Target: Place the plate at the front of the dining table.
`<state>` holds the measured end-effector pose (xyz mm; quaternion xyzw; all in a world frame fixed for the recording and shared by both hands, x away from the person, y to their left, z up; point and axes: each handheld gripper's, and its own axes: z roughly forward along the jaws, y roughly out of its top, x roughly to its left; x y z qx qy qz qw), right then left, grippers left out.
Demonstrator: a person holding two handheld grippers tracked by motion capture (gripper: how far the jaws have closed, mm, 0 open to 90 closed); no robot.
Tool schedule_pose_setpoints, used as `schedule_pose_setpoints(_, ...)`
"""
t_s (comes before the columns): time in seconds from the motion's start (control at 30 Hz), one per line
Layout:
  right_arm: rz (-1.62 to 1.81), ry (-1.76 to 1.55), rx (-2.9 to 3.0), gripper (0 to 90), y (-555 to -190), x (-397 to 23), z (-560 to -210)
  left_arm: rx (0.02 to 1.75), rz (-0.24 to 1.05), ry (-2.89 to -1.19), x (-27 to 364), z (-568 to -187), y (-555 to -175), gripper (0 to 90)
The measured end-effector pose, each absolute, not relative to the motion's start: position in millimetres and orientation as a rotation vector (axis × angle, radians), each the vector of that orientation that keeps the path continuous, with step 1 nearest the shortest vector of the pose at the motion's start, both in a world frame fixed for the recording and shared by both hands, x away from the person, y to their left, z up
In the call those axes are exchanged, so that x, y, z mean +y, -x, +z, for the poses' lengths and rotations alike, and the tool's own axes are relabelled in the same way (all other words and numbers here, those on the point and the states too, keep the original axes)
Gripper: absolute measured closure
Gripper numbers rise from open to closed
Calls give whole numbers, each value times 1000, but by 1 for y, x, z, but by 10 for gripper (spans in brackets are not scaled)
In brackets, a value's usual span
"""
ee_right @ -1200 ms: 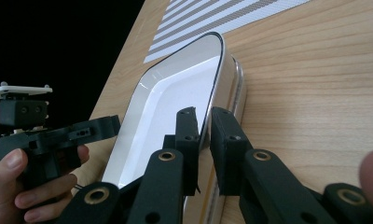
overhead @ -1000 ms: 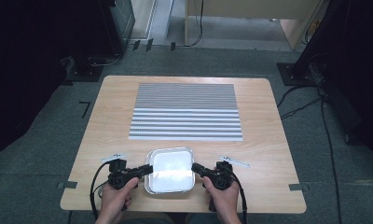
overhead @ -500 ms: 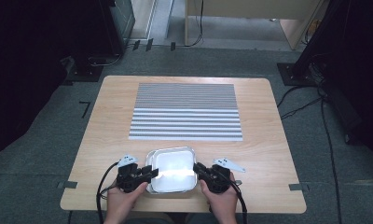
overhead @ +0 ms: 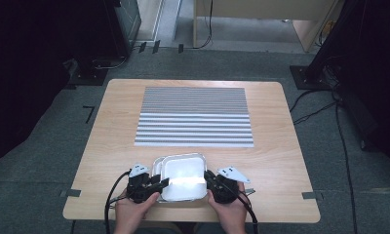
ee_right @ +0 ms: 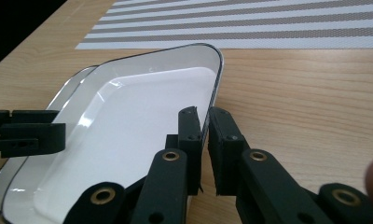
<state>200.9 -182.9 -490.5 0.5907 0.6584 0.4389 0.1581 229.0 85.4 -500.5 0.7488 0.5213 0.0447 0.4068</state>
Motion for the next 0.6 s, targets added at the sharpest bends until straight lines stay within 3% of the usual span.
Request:
schedule_pose_setpoints(0.13, 1225, -1694, 1866, 860, -201, -184, -491, 1346, 89, -1861, 86, -501, -230, 604)
schedule_pose_setpoints(0.43, 1240, -1706, 1845, 859, -198, -179, -491, 1379, 167, -1875, 82, -500, -226, 763)
schedule_pose_setpoints(0.6, 1243, -1710, 1833, 862, -197, -177, -491, 1396, 186, -1875, 81, -500, -225, 784)
